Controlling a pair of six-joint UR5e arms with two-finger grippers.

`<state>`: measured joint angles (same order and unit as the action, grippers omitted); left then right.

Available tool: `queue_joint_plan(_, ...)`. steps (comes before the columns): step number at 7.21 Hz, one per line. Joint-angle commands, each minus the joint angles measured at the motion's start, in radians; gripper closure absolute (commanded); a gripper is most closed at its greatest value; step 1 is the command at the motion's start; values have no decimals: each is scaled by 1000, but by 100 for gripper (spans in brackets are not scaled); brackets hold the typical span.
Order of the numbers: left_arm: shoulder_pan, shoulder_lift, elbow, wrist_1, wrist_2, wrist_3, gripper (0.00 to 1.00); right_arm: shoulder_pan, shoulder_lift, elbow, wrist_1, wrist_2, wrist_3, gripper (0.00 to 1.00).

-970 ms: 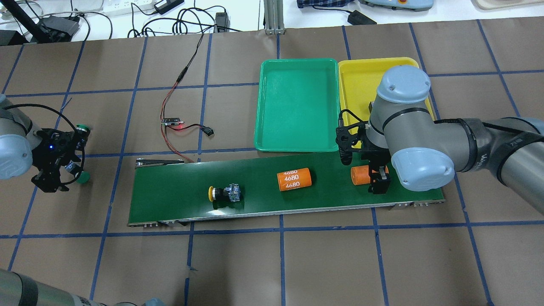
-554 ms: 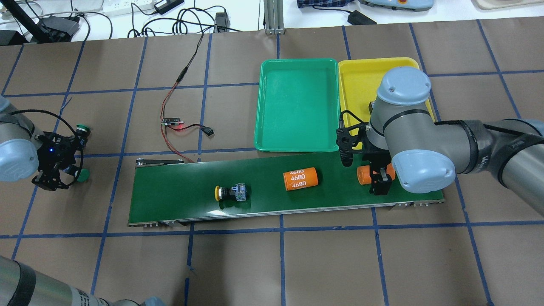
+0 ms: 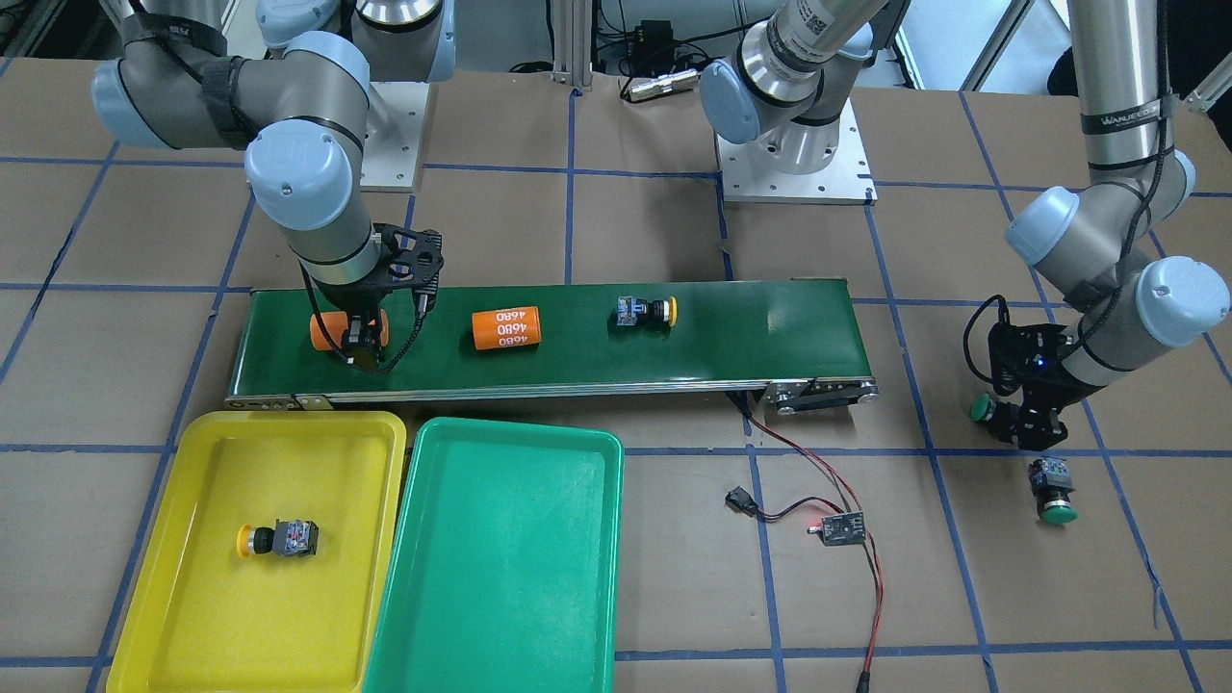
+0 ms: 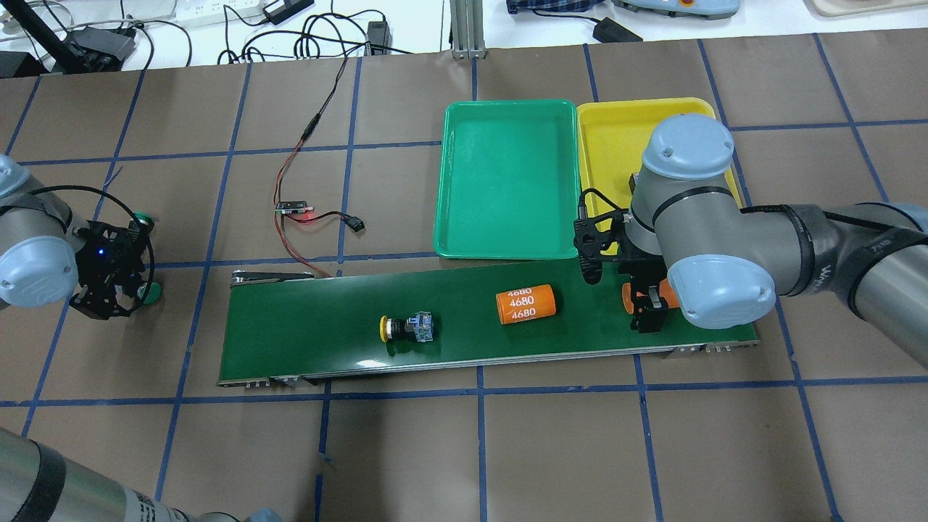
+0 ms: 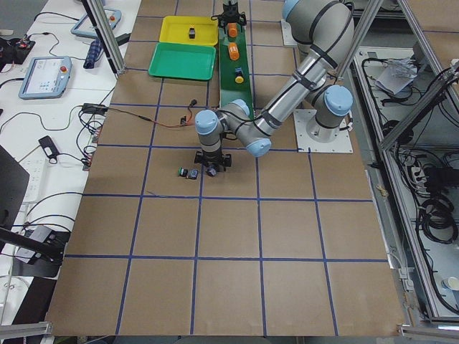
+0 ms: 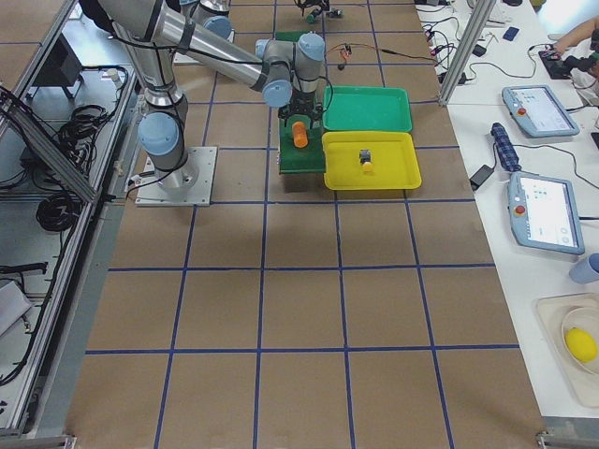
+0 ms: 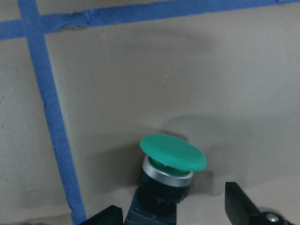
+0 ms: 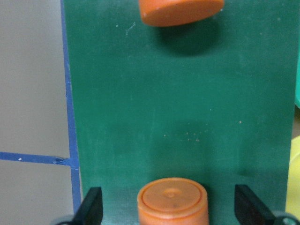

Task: Sort buttons by color to trays
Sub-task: 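Grasp the green push button with left gripper while right gripper grasps orange cylinder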

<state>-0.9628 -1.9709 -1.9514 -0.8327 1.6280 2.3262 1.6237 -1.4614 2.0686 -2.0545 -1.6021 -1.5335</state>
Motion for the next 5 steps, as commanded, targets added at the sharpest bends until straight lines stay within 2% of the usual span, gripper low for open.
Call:
queue_joint_plan(1,-13,0,11,-10,-33,4,12,-1,3,-1,0,-1,9,0)
queue_joint_plan(3,-19,-2,11,-9,-36,4,12,-1,6,1,2,5,16,0)
queue_joint_plan(4,-22,-5,14,-9,-36,5,41,-1,1,-5,4,-2,21,0)
queue_joint_plan(5,-22,-3,14,-6,-34,-1,93,-1,3,-7,2,-4,24,0)
